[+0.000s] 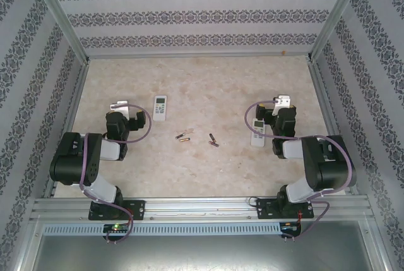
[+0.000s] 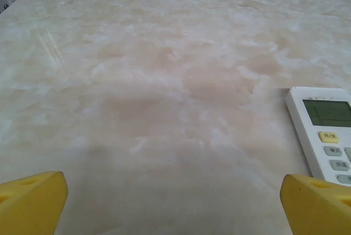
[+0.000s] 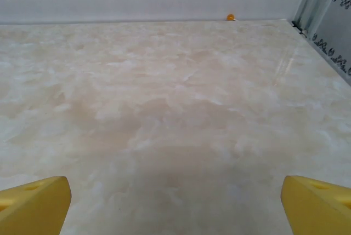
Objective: Load the batteries into the remote control
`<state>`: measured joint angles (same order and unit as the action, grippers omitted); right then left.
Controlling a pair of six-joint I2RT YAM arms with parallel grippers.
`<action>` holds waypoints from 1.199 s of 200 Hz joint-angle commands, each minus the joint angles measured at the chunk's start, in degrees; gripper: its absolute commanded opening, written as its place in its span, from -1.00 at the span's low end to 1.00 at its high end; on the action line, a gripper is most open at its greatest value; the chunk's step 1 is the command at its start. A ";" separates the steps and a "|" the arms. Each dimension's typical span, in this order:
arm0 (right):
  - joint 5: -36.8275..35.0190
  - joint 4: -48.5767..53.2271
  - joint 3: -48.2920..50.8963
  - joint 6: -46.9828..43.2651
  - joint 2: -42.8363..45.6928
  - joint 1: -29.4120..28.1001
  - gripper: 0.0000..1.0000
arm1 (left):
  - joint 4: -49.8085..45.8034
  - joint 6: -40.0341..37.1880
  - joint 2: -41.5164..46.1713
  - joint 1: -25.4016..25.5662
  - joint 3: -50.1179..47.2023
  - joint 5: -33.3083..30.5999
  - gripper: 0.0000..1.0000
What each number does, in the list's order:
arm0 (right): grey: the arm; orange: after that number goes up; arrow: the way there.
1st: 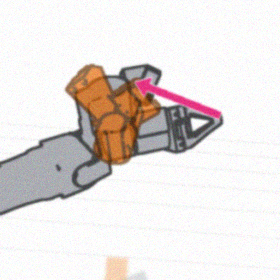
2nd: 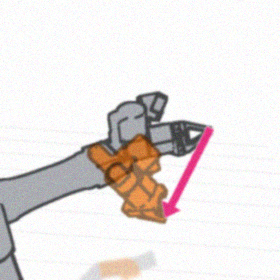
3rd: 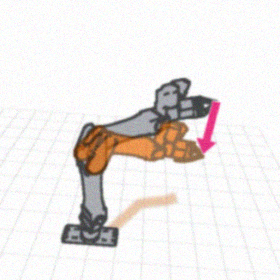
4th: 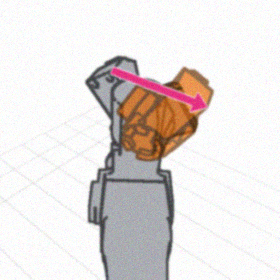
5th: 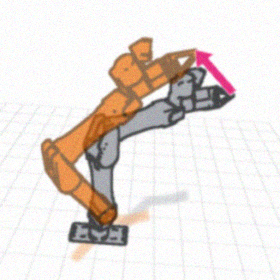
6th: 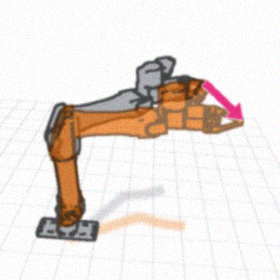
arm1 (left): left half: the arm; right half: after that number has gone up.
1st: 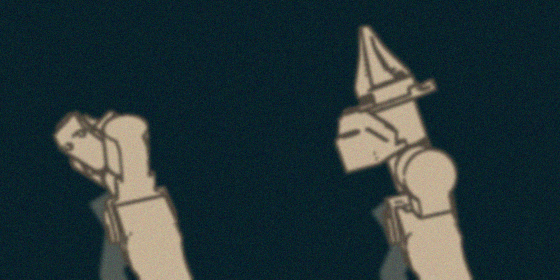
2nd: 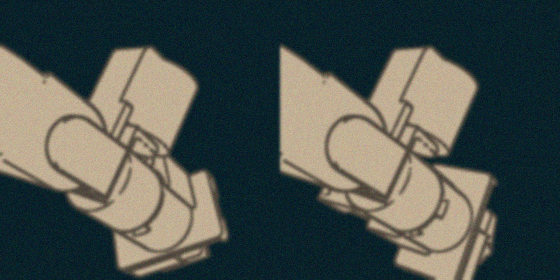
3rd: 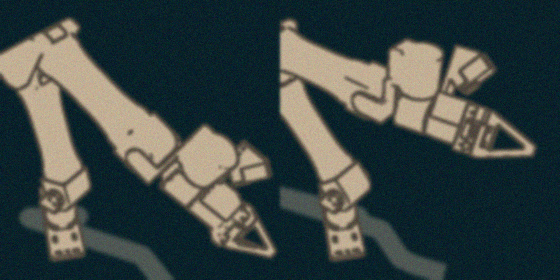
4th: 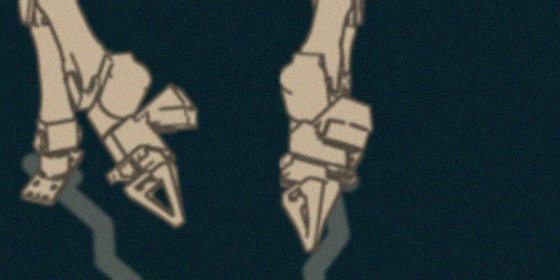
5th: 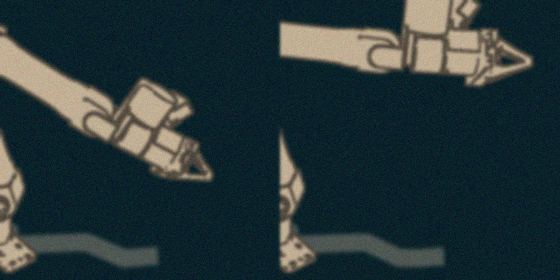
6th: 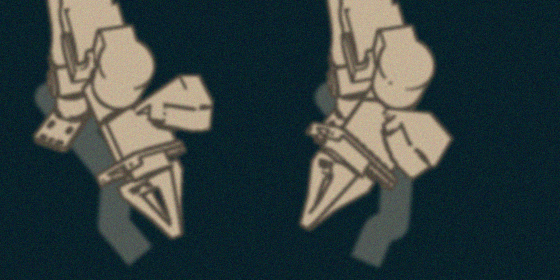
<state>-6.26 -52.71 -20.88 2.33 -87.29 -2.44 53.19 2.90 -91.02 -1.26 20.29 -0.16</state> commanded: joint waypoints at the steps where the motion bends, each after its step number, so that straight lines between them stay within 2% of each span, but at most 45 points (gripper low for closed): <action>1: -2.05 -2.34 0.07 -1.08 0.04 -0.87 0.95 | -0.07 -2.07 0.14 -0.24 2.12 3.31 1.00; 18: -0.50 -1.64 -0.34 -0.68 0.01 -0.20 0.95 | -0.46 -2.81 0.14 -0.24 2.43 5.21 1.00; 91: 0.98 -1.43 -0.40 -0.40 0.10 0.50 0.96 | -0.22 -2.61 0.20 -0.26 2.22 4.63 1.00; 115: 1.95 -1.61 -0.21 -0.71 0.76 0.50 0.95 | 4.19 -2.90 0.96 -0.24 -0.39 5.62 1.00; 129: 1.28 -0.58 0.46 -0.61 4.01 0.44 0.95 | 5.92 -2.73 3.40 -0.21 -2.32 4.51 1.00; 148: -3.20 11.08 0.38 2.61 15.15 0.17 0.95 | 2.03 -2.72 12.64 0.62 -4.37 1.43 1.00; 160: -5.58 20.83 -0.56 10.22 23.15 0.22 0.96 | -3.50 -2.72 21.19 2.42 -4.76 -1.58 1.00; 171: -3.96 31.97 -2.08 18.37 30.26 0.03 0.95 | -11.43 2.15 29.87 3.62 -3.50 -1.53 1.00; 189: 2.79 53.49 -7.77 29.57 35.46 -1.40 0.96 | -26.44 14.09 39.96 8.62 2.04 -0.01 1.00; 203: 6.25 65.05 -12.07 32.42 34.08 -3.88 0.95 | -34.92 18.96 42.66 16.34 7.29 1.42 1.00; 225: 7.48 72.94 -17.03 31.03 27.70 -8.95 0.95 | -39.48 21.00 40.73 30.36 13.21 3.68 1.00; 240: 3.52 76.32 -20.10 29.04 22.32 -11.84 0.96 | -39.45 20.81 37.14 37.61 15.53 7.26 1.00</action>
<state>-2.00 5.30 -37.63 29.36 -57.95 -10.61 24.18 18.55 -49.67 27.31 33.32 1.83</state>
